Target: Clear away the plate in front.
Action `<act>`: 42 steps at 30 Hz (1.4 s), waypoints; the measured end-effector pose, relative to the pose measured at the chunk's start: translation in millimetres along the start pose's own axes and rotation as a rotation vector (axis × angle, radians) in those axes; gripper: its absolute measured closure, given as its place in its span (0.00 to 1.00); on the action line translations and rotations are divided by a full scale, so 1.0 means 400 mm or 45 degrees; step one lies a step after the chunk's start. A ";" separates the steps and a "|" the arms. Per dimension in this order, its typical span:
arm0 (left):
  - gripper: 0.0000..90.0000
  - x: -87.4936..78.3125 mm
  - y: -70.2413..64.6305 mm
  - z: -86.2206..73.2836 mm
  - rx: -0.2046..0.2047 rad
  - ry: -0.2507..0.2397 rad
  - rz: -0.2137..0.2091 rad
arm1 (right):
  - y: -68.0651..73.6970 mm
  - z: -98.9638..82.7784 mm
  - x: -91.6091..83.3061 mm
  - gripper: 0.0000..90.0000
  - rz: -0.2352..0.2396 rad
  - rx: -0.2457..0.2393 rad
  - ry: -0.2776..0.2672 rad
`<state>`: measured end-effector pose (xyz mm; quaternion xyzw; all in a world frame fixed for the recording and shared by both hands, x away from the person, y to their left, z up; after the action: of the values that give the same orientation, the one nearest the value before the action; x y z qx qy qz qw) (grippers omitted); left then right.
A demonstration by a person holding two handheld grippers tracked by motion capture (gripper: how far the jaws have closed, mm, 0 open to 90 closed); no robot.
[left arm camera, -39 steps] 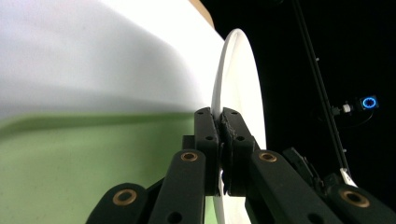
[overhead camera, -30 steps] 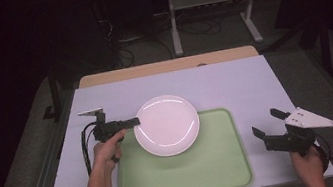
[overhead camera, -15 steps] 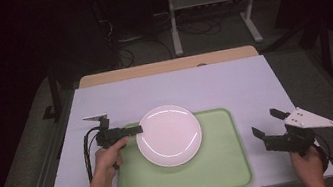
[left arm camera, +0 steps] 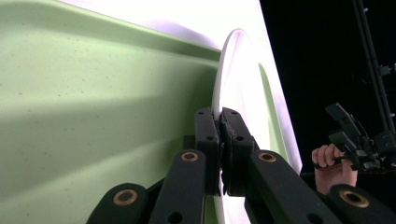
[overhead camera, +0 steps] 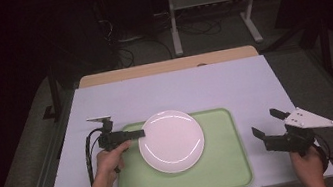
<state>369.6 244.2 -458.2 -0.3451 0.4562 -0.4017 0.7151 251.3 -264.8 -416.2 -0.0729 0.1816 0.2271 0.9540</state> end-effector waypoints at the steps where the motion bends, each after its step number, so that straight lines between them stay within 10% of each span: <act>1: 0.97 0.000 -0.001 -0.001 0.004 0.003 0.004 | 0.000 0.000 0.000 0.15 0.000 0.000 0.000; 42: 0.97 0.015 -0.019 -0.077 0.011 0.015 0.038 | 0.010 0.000 0.012 0.15 0.015 -0.028 0.027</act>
<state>340.5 231.7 -464.8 -0.3327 0.4639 -0.3948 0.7199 253.3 -259.2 -418.3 -0.0847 0.1894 0.2341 0.9498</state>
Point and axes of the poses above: each handheld gripper's, and its own axes: x roughly forward along the jaws, z roughly out of its top, y roughly to its left, the point moved 1 cm from there along x, roughly forward along the jaws, and after that the axes turned 5 degrees about -z, right-handed, at the moved point
